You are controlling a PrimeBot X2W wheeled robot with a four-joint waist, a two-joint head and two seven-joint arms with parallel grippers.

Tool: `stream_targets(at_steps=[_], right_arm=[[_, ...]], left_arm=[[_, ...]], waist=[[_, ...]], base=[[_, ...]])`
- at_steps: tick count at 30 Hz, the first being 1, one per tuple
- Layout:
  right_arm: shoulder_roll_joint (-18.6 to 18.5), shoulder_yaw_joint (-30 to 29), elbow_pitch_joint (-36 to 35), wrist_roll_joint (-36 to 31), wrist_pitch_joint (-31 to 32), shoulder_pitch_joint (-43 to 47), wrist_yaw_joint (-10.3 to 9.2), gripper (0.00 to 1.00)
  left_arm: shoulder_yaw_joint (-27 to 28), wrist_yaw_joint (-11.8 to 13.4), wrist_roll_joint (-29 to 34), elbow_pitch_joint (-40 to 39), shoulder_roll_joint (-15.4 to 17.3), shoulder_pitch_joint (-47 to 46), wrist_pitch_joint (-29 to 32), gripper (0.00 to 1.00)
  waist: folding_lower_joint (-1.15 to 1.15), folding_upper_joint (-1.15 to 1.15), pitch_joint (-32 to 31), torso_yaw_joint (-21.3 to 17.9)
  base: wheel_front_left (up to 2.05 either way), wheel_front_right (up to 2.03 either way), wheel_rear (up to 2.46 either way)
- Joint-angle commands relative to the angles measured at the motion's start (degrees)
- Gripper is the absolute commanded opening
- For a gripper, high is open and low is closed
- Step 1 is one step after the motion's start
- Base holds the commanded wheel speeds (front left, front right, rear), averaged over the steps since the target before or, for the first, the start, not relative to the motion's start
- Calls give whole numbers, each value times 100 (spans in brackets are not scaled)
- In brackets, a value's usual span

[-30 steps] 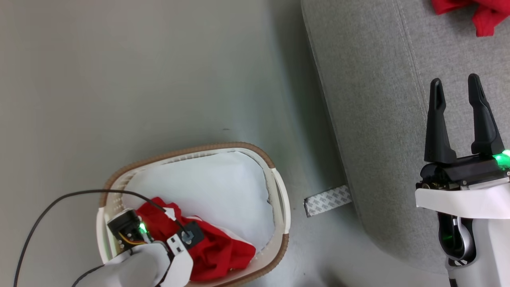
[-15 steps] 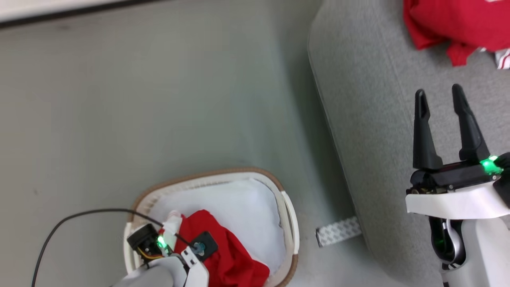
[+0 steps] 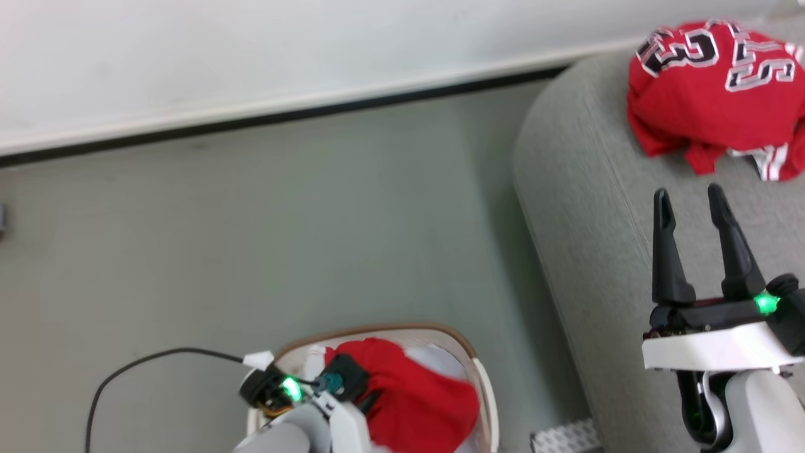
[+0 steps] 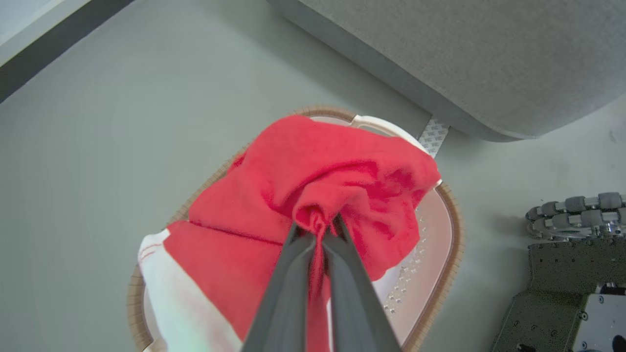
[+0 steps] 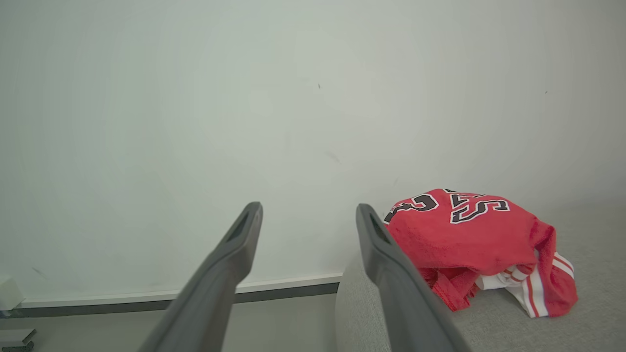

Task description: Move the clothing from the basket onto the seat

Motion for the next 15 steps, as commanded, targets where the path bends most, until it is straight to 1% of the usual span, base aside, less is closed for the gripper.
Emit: stream_targets(at_steps=[1, 6, 11, 15], right_arm=[[-4, -15, 34, 14, -10, 97, -13, 100], [-9, 21, 139, -7, -10, 180, -13, 100], [-22, 56, 225, 42, -10, 312, -13, 100], [-61, 82, 285, 100, -10, 446, -13, 100]], left_arm=[[103, 33, -103, -150, 17, 60, -15, 0], [626, 131, -213, -901, 142, 196, -16, 0], [998, 310, -55, -1674, 319, 373, -14, 0], [1377, 410, -192, -2255, 442, 493, -15, 0]], waist=[[1, 0, -252, 219], [1, 0, -589, 345], [1, 0, -928, 425], [1, 0, -1167, 479]], base=[[0, 0, 0], [0, 0, 0], [0, 0, 0], [0, 0, 0]])
